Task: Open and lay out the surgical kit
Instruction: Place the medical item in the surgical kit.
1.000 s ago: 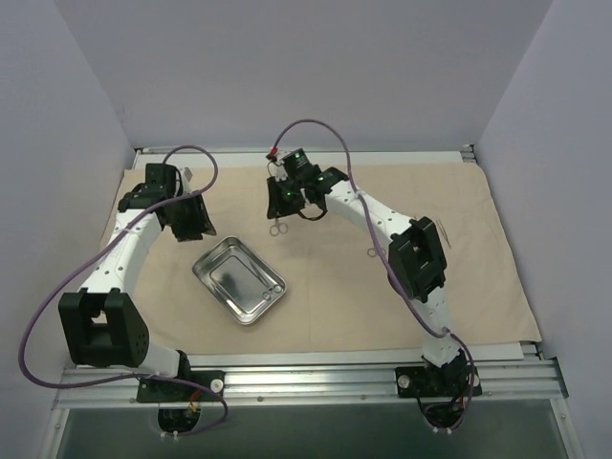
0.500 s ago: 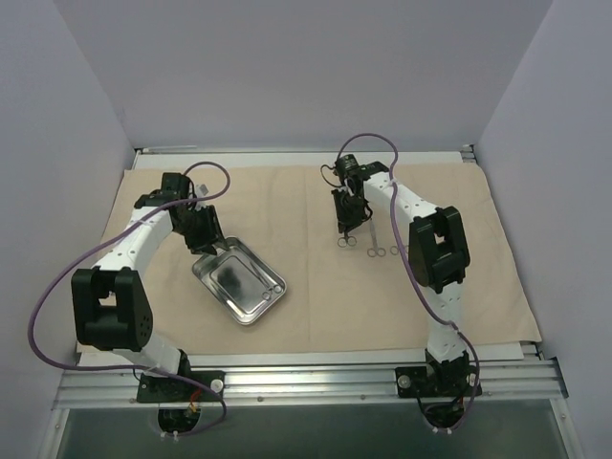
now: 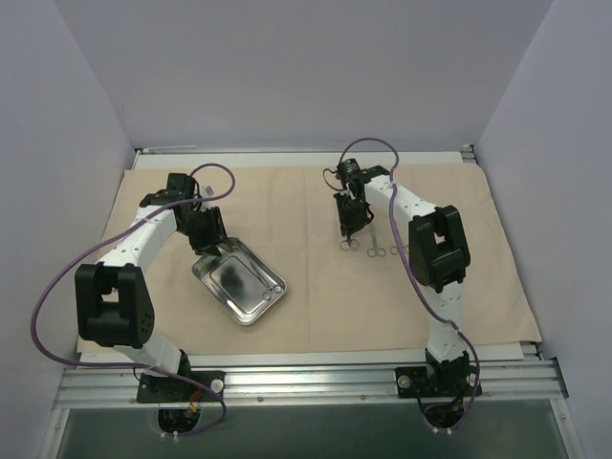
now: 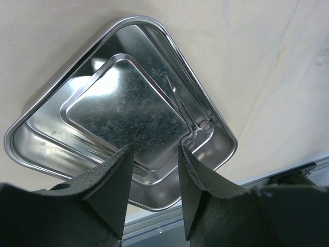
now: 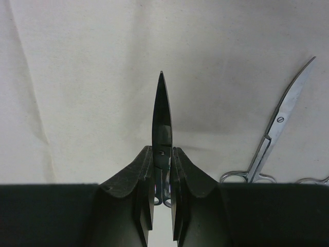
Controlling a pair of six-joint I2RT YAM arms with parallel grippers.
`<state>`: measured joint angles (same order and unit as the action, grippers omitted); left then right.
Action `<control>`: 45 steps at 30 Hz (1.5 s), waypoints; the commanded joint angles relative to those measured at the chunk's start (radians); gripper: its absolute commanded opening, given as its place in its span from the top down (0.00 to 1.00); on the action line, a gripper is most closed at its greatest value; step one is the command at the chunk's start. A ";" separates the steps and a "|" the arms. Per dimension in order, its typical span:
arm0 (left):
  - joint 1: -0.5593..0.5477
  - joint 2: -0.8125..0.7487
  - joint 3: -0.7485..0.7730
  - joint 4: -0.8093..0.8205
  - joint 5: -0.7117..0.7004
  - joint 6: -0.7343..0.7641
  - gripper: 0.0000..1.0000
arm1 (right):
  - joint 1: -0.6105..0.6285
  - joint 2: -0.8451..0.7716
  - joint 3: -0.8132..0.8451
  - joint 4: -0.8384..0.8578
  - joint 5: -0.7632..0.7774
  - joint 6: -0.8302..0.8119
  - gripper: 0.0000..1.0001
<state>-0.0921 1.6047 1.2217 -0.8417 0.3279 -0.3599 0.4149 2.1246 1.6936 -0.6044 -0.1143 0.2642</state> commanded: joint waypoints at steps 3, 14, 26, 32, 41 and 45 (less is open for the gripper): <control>-0.008 0.006 0.041 0.004 0.023 -0.004 0.52 | -0.018 0.009 -0.043 0.000 0.047 -0.008 0.93; -0.024 0.018 0.036 0.000 0.036 -0.008 0.52 | -0.025 0.032 -0.110 0.055 0.084 -0.026 0.84; -0.054 0.020 -0.005 0.024 0.033 -0.063 0.49 | -0.030 -0.011 -0.098 0.046 0.102 -0.040 0.65; -0.112 0.027 -0.033 0.053 -0.012 -0.117 0.48 | -0.030 -0.101 -0.025 -0.003 0.111 -0.065 0.64; -0.234 0.009 -0.136 0.118 -0.088 -0.254 0.48 | -0.031 -0.297 -0.089 -0.015 0.065 -0.072 0.65; -0.299 -0.009 -0.177 0.121 -0.110 -0.309 0.48 | -0.031 -0.374 -0.164 0.000 0.044 -0.063 0.66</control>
<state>-0.3504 1.6348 1.0657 -0.7528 0.2596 -0.6037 0.3912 1.8145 1.5768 -0.5716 -0.0532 0.2012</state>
